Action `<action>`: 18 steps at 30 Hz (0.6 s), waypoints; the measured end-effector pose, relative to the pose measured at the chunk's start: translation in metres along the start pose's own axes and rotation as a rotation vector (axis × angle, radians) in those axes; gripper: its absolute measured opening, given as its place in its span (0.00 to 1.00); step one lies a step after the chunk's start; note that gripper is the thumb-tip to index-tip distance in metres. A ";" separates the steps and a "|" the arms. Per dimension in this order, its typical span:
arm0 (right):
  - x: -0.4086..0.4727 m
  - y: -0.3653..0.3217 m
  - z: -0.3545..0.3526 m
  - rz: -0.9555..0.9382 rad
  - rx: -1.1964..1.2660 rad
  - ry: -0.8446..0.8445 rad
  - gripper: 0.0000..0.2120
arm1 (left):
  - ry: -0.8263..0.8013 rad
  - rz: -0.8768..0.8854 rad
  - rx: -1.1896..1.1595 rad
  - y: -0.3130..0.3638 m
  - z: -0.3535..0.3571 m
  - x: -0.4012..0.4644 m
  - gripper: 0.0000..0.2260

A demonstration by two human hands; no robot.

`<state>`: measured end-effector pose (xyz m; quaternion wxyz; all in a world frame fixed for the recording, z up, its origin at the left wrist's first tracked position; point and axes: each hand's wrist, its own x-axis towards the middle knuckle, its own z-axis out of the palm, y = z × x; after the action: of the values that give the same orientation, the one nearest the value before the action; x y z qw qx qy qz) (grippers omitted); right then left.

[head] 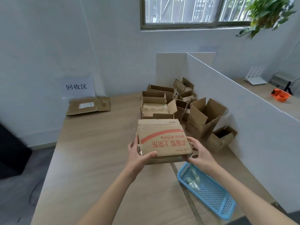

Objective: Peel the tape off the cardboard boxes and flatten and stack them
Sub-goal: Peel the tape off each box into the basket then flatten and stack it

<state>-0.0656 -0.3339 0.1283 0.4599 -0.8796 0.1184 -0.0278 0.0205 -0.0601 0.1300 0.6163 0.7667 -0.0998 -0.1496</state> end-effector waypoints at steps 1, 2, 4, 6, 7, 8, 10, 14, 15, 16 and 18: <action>-0.003 0.001 0.002 0.002 0.005 0.008 0.36 | 0.025 0.013 0.001 0.000 -0.001 -0.002 0.52; -0.005 0.001 0.006 0.007 0.014 0.013 0.35 | 0.059 0.020 -0.003 0.000 -0.002 -0.005 0.51; -0.008 0.002 0.012 0.022 0.026 0.011 0.32 | 0.129 0.018 -0.010 -0.003 -0.003 -0.010 0.54; -0.008 0.003 0.018 0.043 0.049 0.001 0.30 | 0.148 0.046 0.041 -0.008 -0.005 -0.014 0.56; -0.007 0.002 0.021 0.056 0.074 0.000 0.28 | 0.124 0.067 0.064 -0.011 -0.007 -0.016 0.55; -0.007 0.001 0.024 0.078 0.101 0.011 0.27 | 0.087 0.085 0.086 -0.014 -0.008 -0.019 0.53; -0.007 -0.003 0.029 0.128 0.141 0.057 0.27 | 0.046 0.115 0.157 -0.024 -0.010 -0.025 0.50; -0.009 -0.005 0.036 0.159 0.185 0.120 0.26 | 0.058 0.074 0.294 -0.046 -0.012 -0.035 0.43; -0.010 -0.003 0.038 0.161 0.190 0.126 0.28 | 0.064 0.050 0.320 -0.051 -0.012 -0.036 0.40; -0.010 -0.001 0.041 0.162 0.197 0.120 0.30 | 0.075 0.026 0.336 -0.057 -0.012 -0.037 0.37; -0.010 0.008 0.047 0.153 0.193 0.048 0.34 | 0.107 -0.032 0.324 -0.067 -0.012 -0.037 0.35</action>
<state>-0.0695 -0.2981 0.0953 0.5404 -0.8187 0.1926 -0.0249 -0.0122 -0.0216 0.0709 0.4867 0.8644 -0.0771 -0.1004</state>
